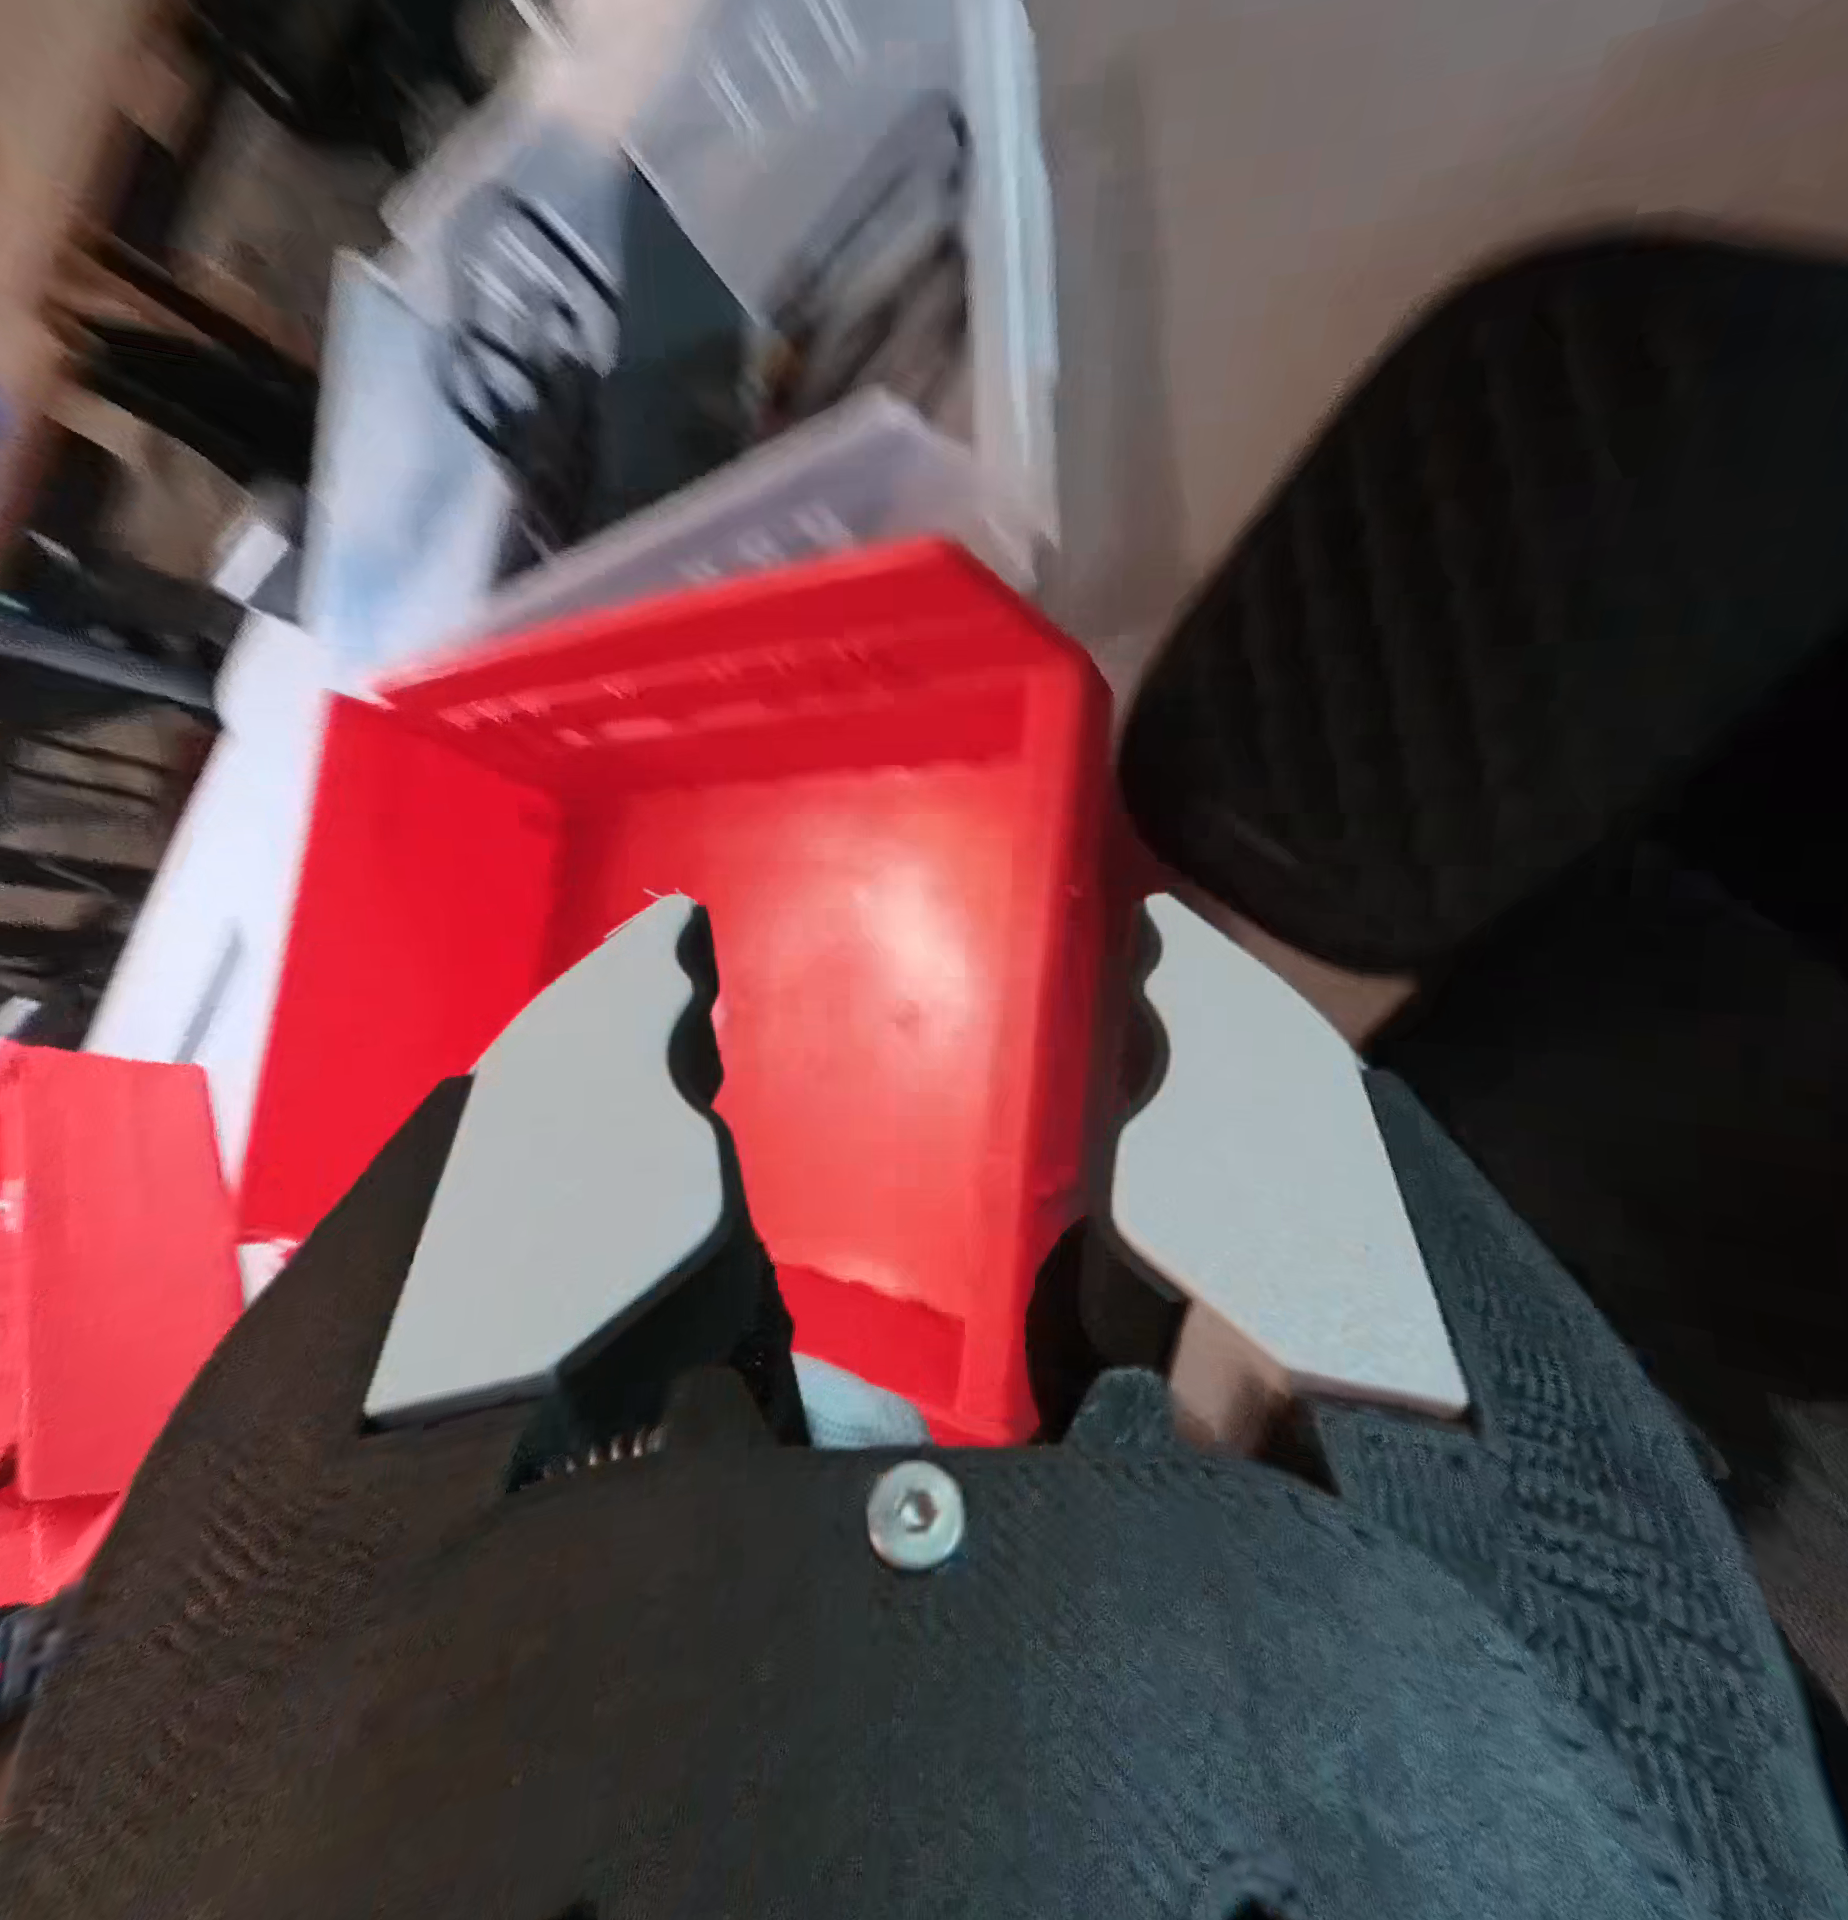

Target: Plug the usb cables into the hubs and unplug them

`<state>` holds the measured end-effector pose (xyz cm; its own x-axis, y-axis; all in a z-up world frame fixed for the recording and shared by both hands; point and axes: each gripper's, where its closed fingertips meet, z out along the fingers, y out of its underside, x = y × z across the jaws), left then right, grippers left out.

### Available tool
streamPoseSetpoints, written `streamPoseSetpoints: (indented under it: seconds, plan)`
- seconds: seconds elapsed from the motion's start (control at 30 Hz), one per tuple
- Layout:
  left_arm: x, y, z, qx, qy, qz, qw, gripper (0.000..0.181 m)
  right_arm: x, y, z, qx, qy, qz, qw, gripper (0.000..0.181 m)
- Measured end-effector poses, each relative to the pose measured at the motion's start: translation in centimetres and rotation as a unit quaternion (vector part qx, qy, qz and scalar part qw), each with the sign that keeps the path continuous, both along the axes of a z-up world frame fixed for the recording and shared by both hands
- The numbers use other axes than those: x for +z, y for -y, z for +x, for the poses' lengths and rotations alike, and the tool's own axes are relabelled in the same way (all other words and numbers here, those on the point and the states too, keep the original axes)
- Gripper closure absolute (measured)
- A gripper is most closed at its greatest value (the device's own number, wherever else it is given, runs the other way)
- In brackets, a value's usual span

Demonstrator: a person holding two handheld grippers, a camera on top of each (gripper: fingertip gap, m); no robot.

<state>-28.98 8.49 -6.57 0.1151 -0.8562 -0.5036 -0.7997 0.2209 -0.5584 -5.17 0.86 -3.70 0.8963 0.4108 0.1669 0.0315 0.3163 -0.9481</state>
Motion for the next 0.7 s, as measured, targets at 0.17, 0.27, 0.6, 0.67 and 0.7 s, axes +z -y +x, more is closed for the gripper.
streamPoseSetpoints:
  seconds: [0.17, 0.27, 0.6, 0.67, 0.7]
  plan:
    - [-7.8, -1.1, -0.8, 0.057, -0.143, -0.052, 0.987, 0.111, 1.6, 1.9, 0.5, 0.025, -0.024, 0.026, 0.999, 0.071]
    - [-10.1, -2.9, -1.6, 0.103, -0.198, -0.036, 0.974, 0.116, 1.6, 2.3, 0.5, 0.04, -0.038, 0.022, 0.998, 0.079]
    - [-10.6, -3.0, -1.7, 0.067, -0.207, 0.026, 0.976, 0.151, 0.9, 1.9, 0.0, 0.032, -0.015, 0.022, 0.999, 0.082]
    - [-9.2, -3.9, -1.9, 0.087, -0.22, 0.104, 0.966, 0.151, 0.6, 1.7, 0.0, 0.028, -0.009, 0.017, 0.999, 0.083]
    - [-8.7, -4.2, -2.2, 0.103, -0.23, 0.111, 0.961, 0.151, 0.5, 1.7, 0.0, 0.026, -0.007, 0.016, 0.999, 0.084]
